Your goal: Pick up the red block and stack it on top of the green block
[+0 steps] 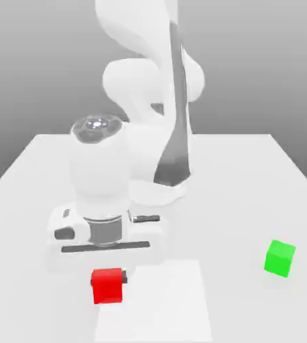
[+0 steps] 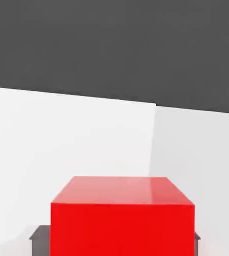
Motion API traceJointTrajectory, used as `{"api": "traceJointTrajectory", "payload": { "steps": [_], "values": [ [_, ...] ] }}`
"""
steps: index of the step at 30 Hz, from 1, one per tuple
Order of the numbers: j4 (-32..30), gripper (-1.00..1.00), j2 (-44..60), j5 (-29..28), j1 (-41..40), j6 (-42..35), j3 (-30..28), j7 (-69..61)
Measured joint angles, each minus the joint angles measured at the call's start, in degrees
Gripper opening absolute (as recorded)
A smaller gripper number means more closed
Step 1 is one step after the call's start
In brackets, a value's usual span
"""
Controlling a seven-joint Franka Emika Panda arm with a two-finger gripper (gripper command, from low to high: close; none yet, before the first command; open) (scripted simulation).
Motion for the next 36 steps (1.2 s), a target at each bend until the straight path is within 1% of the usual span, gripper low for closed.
{"api": "traceJointTrajectory", "payload": {
  "steps": [9,18,21,26,32,36],
  "values": [
    [-1.21,-1.0,-3.09,2.19,9.67,-1.7,5.14,20.38],
    [-2.39,-1.0,-5.97,2.17,19.2,-3.02,9.69,42.9],
    [-2.8,-1.0,-6.88,1.69,21.92,-3.43,11.66,50.75],
    [-3.48,-1.0,-8.26,0.36,28.61,-4.11,12.76,64.21],
    [-4.29,-1.0,-9.58,-1.98,33.87,-4.92,15.74,80.87],
    [-4.06,-1.0,-5.82,-4.15,34.04,-1.32,15.6,84.78]
  ]
}}
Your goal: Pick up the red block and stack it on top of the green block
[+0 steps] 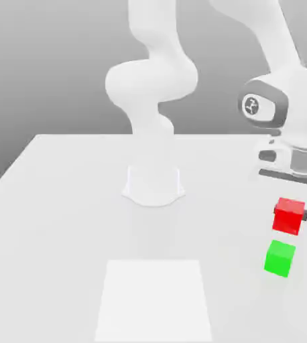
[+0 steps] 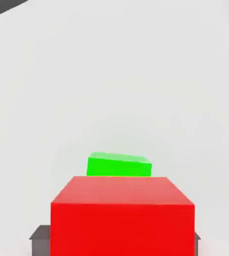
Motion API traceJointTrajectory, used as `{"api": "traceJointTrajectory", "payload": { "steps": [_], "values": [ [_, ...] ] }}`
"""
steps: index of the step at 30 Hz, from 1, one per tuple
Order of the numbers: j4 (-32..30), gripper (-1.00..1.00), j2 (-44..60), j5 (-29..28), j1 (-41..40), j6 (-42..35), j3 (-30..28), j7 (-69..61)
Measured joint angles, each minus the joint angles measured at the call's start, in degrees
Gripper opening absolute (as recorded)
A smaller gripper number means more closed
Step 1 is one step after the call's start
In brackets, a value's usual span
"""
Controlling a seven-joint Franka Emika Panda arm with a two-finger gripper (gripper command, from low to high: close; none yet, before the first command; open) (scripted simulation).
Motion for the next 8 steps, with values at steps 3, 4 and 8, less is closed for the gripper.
{"api": "traceJointTrajectory", "payload": {
  "steps": [3,4,8],
  "values": [
    [0.18,-1.0,4.13,-1.61,0.09,3.91,-0.51,1.33],
    [0.2,-1.0,5.6,-2.13,0.22,5.29,-0.71,1.71],
    [0.21,1.0,8.0,-2.99,0.5,7.56,-1.09,2.29]
  ]
}}
